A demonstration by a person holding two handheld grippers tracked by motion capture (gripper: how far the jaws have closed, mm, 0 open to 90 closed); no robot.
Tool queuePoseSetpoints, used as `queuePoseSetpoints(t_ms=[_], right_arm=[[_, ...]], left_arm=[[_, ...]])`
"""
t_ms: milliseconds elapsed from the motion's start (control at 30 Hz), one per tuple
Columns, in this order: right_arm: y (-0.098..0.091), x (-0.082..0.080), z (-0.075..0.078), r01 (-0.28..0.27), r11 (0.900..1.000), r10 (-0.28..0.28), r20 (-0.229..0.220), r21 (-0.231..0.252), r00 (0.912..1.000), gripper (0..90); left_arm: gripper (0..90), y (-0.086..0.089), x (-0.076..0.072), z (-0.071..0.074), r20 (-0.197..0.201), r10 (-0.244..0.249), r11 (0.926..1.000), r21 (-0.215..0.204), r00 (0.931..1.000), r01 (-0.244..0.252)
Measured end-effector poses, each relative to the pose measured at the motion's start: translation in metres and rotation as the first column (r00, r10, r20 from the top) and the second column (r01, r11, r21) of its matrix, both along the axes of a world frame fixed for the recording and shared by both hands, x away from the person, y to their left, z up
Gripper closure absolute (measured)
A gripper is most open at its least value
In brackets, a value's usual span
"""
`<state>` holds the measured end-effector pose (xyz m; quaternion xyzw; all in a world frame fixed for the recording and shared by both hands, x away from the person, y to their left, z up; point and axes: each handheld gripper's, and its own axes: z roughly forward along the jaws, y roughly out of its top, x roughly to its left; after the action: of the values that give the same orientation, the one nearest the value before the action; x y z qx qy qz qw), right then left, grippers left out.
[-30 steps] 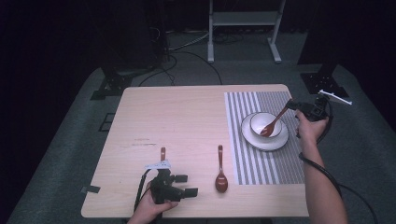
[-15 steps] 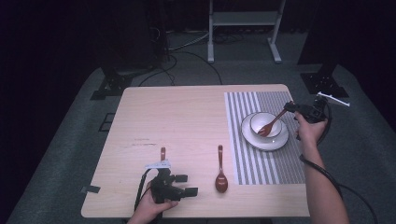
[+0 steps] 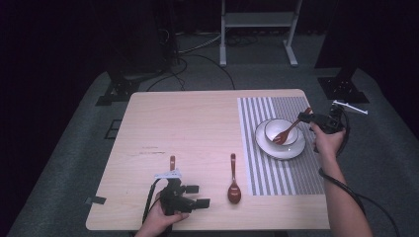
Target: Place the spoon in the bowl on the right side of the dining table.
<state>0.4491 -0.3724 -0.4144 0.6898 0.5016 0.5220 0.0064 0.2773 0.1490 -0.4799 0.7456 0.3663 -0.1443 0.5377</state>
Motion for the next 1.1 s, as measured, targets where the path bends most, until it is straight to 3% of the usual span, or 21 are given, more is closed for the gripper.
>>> queuePoseSetpoints(t_ms=[567,1100], right_arm=[[0.009,-0.02,0.001,-0.068,0.9969,0.068,0.011,-0.041,0.9976,63.1],[0.018,-0.042,0.007,-0.126,0.99,0.129,0.052,-0.064,0.9903,59.9]], left_arm=[[0.0,0.0,-0.001,0.001,0.008,-0.003,1.0,0.004,1.0,0.003],[0.0,0.002,-0.002,0.002,0.014,0.001,1.0,0.007,0.9999,-0.002]])
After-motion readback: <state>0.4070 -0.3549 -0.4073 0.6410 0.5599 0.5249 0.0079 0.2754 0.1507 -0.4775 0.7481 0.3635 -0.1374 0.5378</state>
